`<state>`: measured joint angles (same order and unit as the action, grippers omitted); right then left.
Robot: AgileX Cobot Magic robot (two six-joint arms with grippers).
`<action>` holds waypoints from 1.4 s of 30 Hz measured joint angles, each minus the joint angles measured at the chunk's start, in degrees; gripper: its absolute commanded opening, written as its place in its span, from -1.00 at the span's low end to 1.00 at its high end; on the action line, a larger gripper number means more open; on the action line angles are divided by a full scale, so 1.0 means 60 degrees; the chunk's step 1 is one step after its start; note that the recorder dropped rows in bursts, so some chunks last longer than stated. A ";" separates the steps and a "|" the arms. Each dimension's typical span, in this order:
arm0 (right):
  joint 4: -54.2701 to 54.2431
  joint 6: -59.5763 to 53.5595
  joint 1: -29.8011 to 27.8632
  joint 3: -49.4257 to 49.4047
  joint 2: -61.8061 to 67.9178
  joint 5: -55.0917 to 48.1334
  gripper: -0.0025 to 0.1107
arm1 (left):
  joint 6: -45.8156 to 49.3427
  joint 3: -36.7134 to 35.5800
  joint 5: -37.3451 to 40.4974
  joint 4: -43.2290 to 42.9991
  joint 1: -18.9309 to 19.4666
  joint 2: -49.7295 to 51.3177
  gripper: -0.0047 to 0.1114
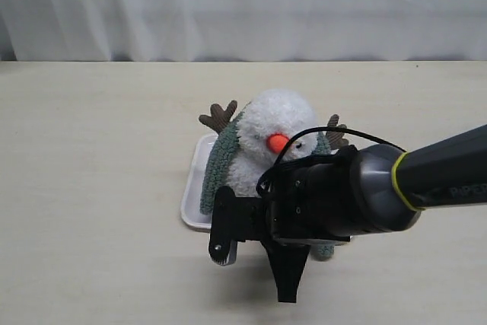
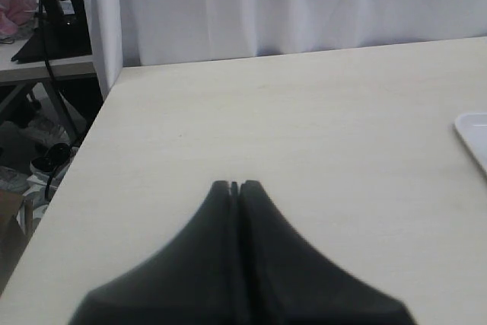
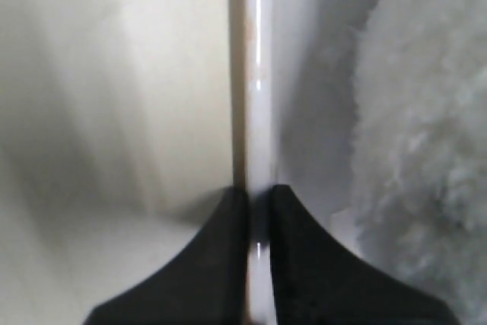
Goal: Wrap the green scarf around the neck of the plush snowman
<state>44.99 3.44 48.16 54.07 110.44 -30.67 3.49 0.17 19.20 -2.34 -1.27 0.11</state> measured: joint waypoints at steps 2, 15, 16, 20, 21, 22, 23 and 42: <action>0.0287 0.0038 0.0000 -0.0021 0.0000 0.0038 -0.89 | 0.0000 0.0000 0.0000 0.0000 0.0000 0.0000 -0.92; 0.0517 0.0038 0.0000 -0.0055 0.0000 0.0145 -0.24 | 0.0000 0.0000 0.0000 0.0000 0.0000 0.0000 -0.92; 0.0535 0.0038 0.0000 -0.0055 0.0000 0.0122 -0.18 | 0.0000 0.0000 0.0000 0.0000 0.0000 0.0000 -0.92; 0.0535 0.0038 0.0000 -0.0055 -0.0138 -0.0021 -0.14 | 0.0000 0.0000 0.0000 0.0000 0.0000 0.0000 -0.92; 0.0535 0.0038 0.0000 -0.0055 -0.0160 -0.0070 -0.14 | 0.0000 0.0000 0.0000 0.0000 0.0000 0.0000 -0.92; 0.0479 0.0038 0.0000 -0.0055 -0.0230 -0.0172 -0.14 | 0.0000 0.0000 0.0000 0.0000 0.0000 0.0000 -0.92; 0.0362 0.0038 0.0000 -0.0055 -0.0281 -0.0251 -0.14 | 0.0000 0.0000 0.0000 0.0000 0.0000 0.0000 -0.92; -0.2963 0.0187 0.0813 -0.0098 -0.1707 -0.0107 -0.14 | 0.0000 0.0000 0.0000 0.0000 0.0000 0.0000 -0.92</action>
<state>27.21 4.57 53.03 53.48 100.20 -31.32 3.49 0.17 19.20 -2.34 -1.27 0.11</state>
